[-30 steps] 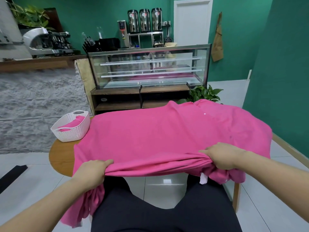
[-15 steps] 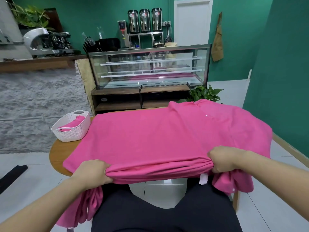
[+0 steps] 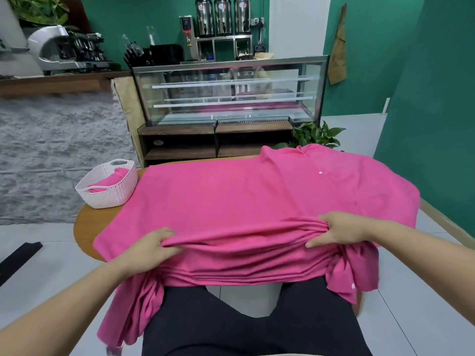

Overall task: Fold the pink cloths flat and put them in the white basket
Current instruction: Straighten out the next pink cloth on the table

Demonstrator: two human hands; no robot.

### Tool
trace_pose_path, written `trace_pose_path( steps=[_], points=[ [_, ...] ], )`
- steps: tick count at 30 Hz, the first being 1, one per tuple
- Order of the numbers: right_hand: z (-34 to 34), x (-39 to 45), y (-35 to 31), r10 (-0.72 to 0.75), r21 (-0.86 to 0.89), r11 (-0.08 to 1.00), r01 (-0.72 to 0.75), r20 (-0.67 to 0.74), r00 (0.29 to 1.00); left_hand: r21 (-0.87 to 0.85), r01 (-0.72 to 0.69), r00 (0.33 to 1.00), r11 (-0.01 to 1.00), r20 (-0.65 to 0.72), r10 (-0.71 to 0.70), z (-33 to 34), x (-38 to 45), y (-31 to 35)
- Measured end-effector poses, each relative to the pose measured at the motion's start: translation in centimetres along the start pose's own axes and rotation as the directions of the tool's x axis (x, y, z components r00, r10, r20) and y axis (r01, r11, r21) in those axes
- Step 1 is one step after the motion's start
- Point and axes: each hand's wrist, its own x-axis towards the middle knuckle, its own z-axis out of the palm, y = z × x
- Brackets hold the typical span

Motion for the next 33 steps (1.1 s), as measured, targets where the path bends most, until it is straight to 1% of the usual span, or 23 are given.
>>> trace_pose_path(
  steps=[3, 5, 9, 11, 13, 17, 19, 21, 24, 28, 32, 33],
  points=[
    [-0.5, 0.8, -0.2, -0.045, 0.085, 0.995, 0.046, -0.010, 0.999, -0.126, -0.004, 1.000, 0.992, -0.022, 0.001, -0.3, 0.6, 1.4],
    [-0.9, 1.6, -0.3, -0.031, 0.100, 0.994, 0.035, -0.034, 0.999, -0.190, 0.027, 1.000, 0.981, -0.006, -0.028, -0.8, 1.2, 1.6],
    [-1.4, 3.4, -0.2, -0.050, 0.130, 0.989, 0.067, -0.132, 0.990, -0.166, 0.054, 0.999, 0.985, 0.005, -0.054, -1.9, 2.7, 1.4],
    [-2.0, 4.1, -0.6, -0.027, 0.151, 0.987, 0.059, -0.205, 0.978, -0.150, 0.056, 0.997, 0.987, -0.052, -0.065, -2.2, 3.7, 1.0],
    [-2.8, 4.8, -0.8, -0.031, 0.156, 0.985, 0.077, -0.278, 0.960, -0.148, 0.049, 0.987, 0.988, -0.143, -0.070, -2.7, 4.9, 0.7],
    [-4.5, 6.8, -1.2, -0.044, 0.212, 0.969, 0.131, -0.370, 0.928, -0.096, -0.005, 0.959, 0.995, -0.283, -0.022, -3.6, 7.4, 0.7],
    [-5.4, 7.9, -1.4, -0.027, 0.235, 0.963, 0.134, -0.409, 0.912, -0.132, -0.014, 0.941, 0.991, -0.337, -0.032, -4.1, 8.8, 0.8],
    [-6.3, 8.9, -1.9, -0.010, 0.237, 0.964, 0.117, -0.410, 0.912, -0.173, -0.005, 0.938, 0.985, -0.343, -0.056, -4.8, 10.3, 1.0],
    [-7.3, 10.9, -2.4, 0.023, 0.224, 0.971, 0.078, -0.419, 0.908, -0.086, 0.036, 0.947, 0.996, -0.314, -0.062, -5.7, 12.5, 1.0],
    [-8.3, 13.6, -2.9, 0.087, 0.284, 0.956, 0.066, -0.492, 0.866, 0.055, 0.067, 0.916, 0.996, -0.399, -0.040, -6.4, 15.1, 0.9],
    [-8.9, 16.4, -3.1, 0.088, 0.239, 0.970, 0.052, -0.539, 0.838, 0.088, 0.213, 0.879, 0.973, -0.453, -0.151, -7.1, 17.5, 0.9],
    [-8.9, 16.8, -3.0, 0.086, 0.229, 0.972, 0.051, -0.550, 0.831, 0.132, 0.241, 0.873, 0.961, -0.463, -0.155, -7.2, 17.8, 0.8]
  ],
)
